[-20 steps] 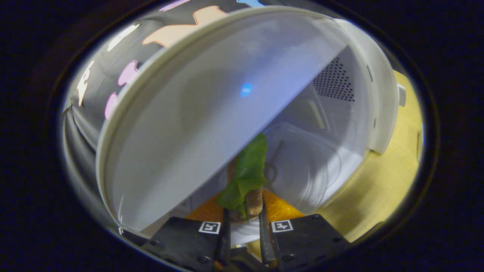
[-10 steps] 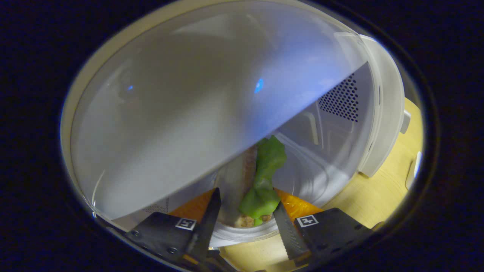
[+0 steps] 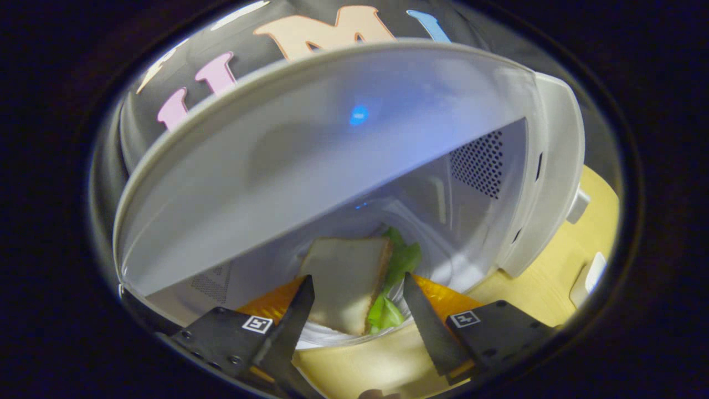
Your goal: Open the microwave oven with the left hand, put the food in, and close the microwave oven.
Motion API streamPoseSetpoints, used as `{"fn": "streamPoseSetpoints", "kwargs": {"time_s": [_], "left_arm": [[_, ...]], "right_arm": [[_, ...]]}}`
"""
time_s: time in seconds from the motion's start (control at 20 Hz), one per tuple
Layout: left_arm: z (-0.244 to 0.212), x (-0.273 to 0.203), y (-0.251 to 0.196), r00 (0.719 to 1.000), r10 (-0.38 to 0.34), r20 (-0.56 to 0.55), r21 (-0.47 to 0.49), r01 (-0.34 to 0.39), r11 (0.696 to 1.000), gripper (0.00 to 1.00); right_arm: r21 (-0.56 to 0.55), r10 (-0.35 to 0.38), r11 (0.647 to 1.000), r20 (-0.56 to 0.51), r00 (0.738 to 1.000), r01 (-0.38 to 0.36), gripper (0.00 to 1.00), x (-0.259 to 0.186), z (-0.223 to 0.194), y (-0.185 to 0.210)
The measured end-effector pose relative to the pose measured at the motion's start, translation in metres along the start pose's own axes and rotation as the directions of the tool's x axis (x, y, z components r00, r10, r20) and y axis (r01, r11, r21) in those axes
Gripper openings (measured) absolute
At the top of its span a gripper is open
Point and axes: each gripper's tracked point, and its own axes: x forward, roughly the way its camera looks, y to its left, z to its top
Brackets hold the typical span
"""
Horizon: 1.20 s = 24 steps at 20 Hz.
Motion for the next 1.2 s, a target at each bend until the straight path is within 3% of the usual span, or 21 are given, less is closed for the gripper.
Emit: {"fn": "streamPoseSetpoints", "kwargs": {"time_s": [0.3,0.55,0.6,0.65,0.7,0.75,0.8,0.95,1.0,1.2], "left_arm": [[0.003,-0.004,0.003,1.000,0.009,0.009,0.008,-0.009,1.000,0.94],[0.000,-0.011,0.004,1.000,0.021,0.008,0.011,-0.021,1.000,0.99],[-0.001,-0.012,0.005,1.000,0.027,0.006,0.008,-0.027,1.000,0.94],[-0.002,-0.014,0.005,0.999,0.036,0.003,0.005,-0.036,0.999,0.99],[-0.002,-0.016,0.006,0.999,0.041,0.005,0.002,-0.041,0.999,0.96],[-0.003,-0.018,0.006,0.999,0.048,0.006,-0.001,-0.048,0.999,0.96],[-0.005,-0.018,0.007,0.998,0.056,0.002,-0.006,-0.056,0.998,0.96],[-0.011,-0.021,0.008,0.997,0.081,-0.010,-0.032,-0.081,0.996,0.96],[-0.011,-0.023,0.009,0.996,0.089,-0.007,-0.040,-0.089,0.995,0.94],[-0.021,-0.025,0.011,0.992,0.127,-0.030,-0.023,-0.127,0.992,0.96]], "right_arm": [[-0.085,0.040,0.996,0.031,0.999,-0.037,0.99,-0.022,0.006,-0.005],[-0.216,0.129,0.971,0.098,0.987,-0.106,1.00,-0.055,0.010,0.003],[-0.238,0.145,0.964,0.105,0.984,-0.116,1.00,-0.063,0.012,0.005],[-0.255,0.160,0.959,0.114,0.981,-0.127,1.00,-0.072,0.014,0.005],[-0.268,0.175,0.954,0.124,0.977,-0.137,1.00,-0.081,0.017,0.004],[-0.279,0.190,0.949,0.138,0.972,-0.146,1.00,-0.089,0.022,0.003],[-0.291,0.208,0.943,0.149,0.967,-0.158,0.92,-0.099,0.027,0.002],[-0.350,0.257,0.919,0.183,0.949,-0.182,1.00,-0.130,0.046,-0.008],[-0.379,0.279,0.906,0.202,0.939,-0.188,0.92,-0.142,0.056,-0.011],[-0.460,0.353,0.862,0.245,0.903,-0.212,0.91,-0.191,0.087,-0.030]]}}
